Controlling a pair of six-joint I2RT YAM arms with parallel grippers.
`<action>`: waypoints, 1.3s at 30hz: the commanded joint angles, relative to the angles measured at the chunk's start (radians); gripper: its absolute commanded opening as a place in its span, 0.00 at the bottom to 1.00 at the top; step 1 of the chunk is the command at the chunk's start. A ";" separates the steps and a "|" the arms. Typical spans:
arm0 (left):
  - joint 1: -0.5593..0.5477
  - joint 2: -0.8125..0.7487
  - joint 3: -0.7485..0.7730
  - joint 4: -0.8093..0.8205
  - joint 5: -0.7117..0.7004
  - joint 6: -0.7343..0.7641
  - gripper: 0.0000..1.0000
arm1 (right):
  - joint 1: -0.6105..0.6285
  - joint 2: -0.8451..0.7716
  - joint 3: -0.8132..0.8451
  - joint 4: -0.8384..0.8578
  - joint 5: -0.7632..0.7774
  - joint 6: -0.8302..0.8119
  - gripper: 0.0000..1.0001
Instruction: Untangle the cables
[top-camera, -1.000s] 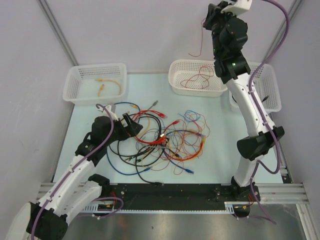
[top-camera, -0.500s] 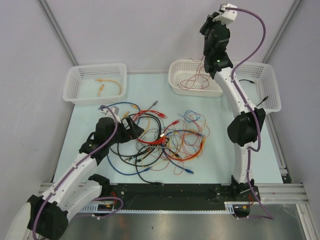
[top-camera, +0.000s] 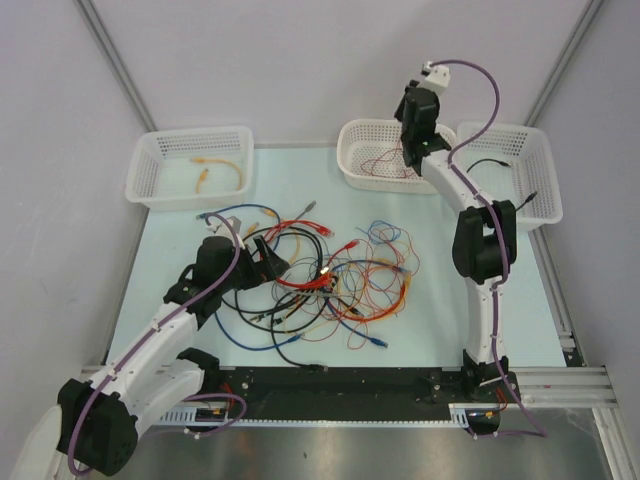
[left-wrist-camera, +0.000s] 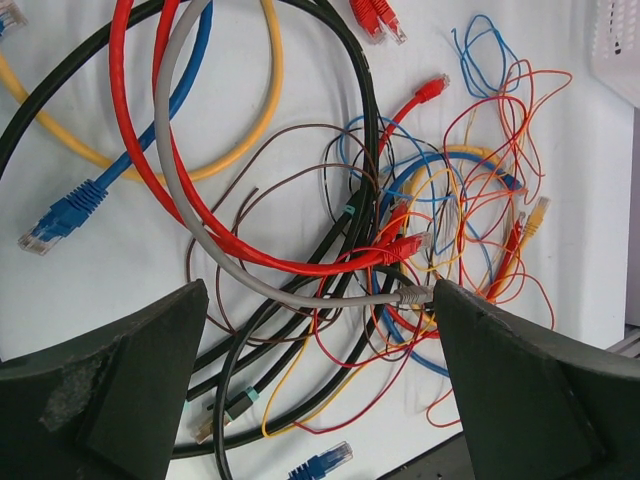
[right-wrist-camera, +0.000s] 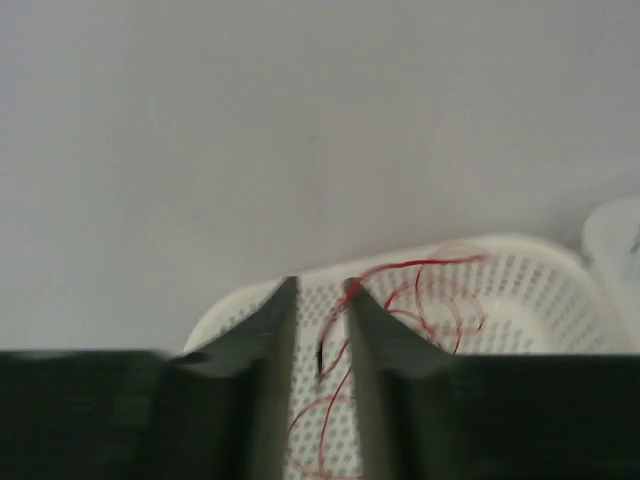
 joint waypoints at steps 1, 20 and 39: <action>0.004 0.002 -0.002 0.046 0.009 -0.013 0.99 | 0.012 -0.087 -0.089 -0.025 -0.040 0.091 0.59; 0.003 -0.038 0.105 -0.019 -0.055 0.034 1.00 | 0.357 -0.637 -0.557 -0.147 -0.016 0.134 0.95; 0.004 -0.022 0.092 -0.018 -0.002 -0.004 1.00 | 0.525 -0.998 -1.094 -0.565 -0.053 0.376 0.56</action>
